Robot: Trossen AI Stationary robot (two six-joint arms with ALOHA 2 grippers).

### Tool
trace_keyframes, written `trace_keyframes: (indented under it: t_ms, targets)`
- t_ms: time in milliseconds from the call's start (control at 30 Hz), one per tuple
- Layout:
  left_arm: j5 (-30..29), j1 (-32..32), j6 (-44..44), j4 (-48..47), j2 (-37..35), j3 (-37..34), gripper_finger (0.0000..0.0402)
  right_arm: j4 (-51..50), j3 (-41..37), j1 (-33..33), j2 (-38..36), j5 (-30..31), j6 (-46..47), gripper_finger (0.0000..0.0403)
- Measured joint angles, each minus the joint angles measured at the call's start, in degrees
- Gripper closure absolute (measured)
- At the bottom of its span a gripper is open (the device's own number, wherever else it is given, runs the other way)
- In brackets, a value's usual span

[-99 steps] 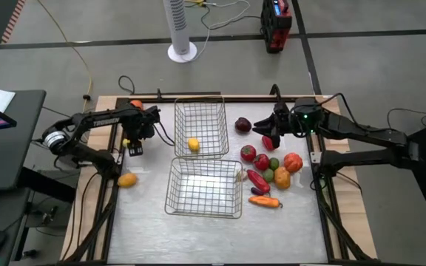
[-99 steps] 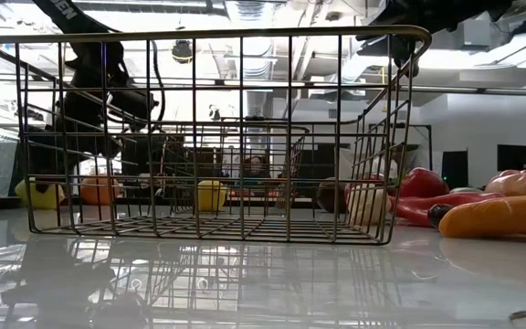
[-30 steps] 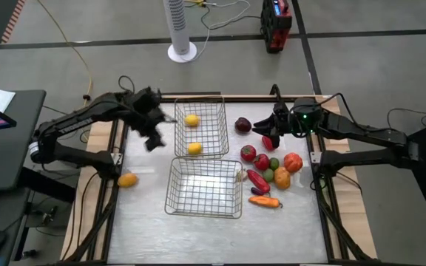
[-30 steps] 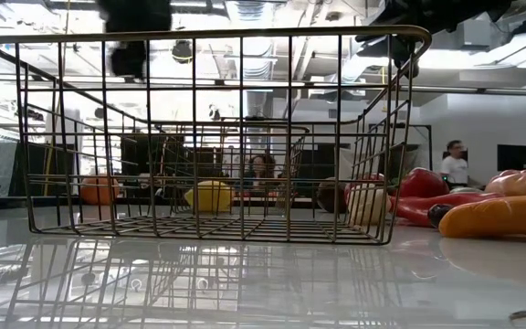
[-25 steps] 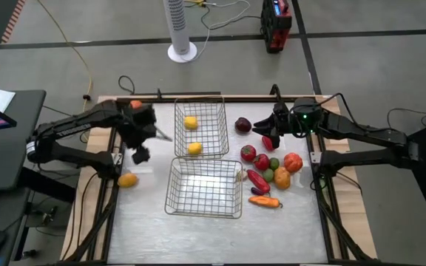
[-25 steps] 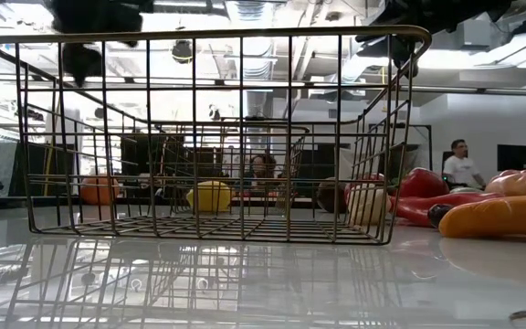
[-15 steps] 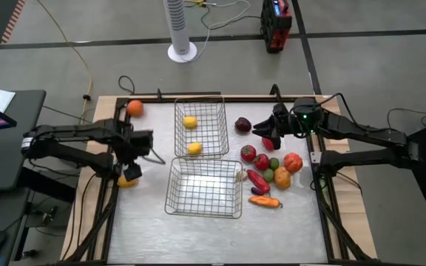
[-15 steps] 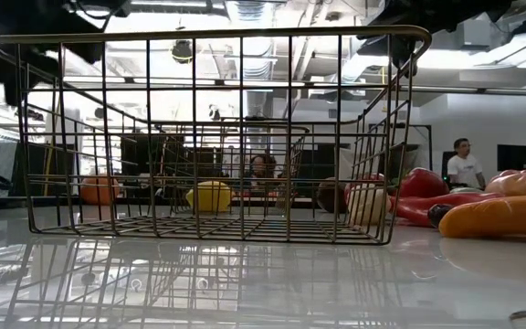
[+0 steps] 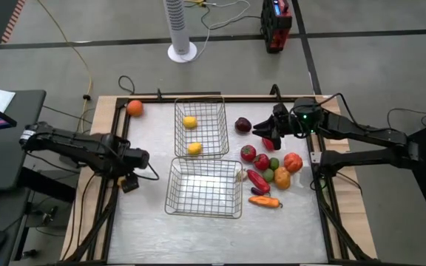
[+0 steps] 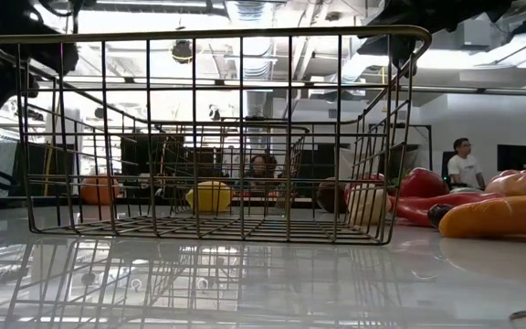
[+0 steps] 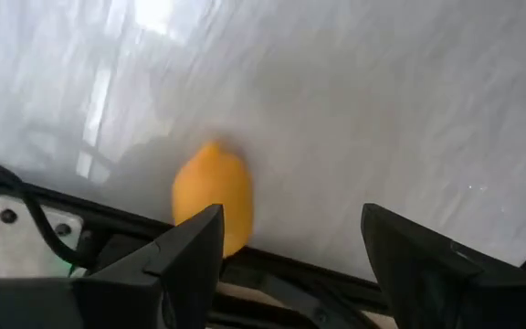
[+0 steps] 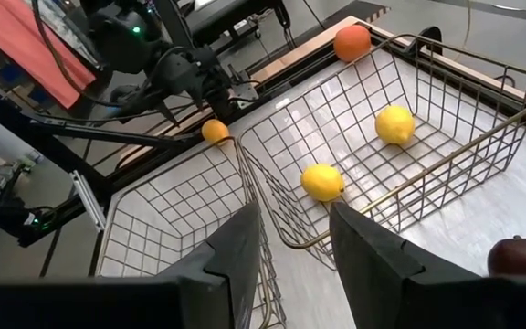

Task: Sort produce into baskets
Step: Put the yellow lemon into the top wire basket

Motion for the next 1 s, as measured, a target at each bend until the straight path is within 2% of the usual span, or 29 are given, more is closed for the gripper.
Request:
trace_keyframes:
  t_ms: [133,300,433,633,900,1000]
  targets:
    - [1.1,-2.69,-1.18,2.01,2.65,0.0,0.0157,0.02,0.0,0.0,-0.02,0.0,0.14,0.0241]
    - [2.39,-5.78,2.36,3.01,11.34,0.04,0.0157,0.05,0.0,0.09,-0.02,0.0,0.95,0.0241]
    - [2.47,-6.6,5.64,2.4,18.32,0.04,0.0157,0.2,0.0,0.98,-0.02,0.02,1.21,0.0241]
    - [3.93,-6.6,9.03,2.58,24.84,0.04,0.0157,0.17,0.0,2.35,-0.02,0.02,1.17,0.0241]
    - [-2.75,-6.58,12.59,-0.23,32.23,0.09,0.0157,0.15,0.0,3.53,-0.02,0.04,0.26,0.0241]
    - [-3.06,-6.34,13.09,-0.53,33.64,0.09,0.0157,0.13,0.0,3.76,-0.02,0.04,0.12,0.0241]
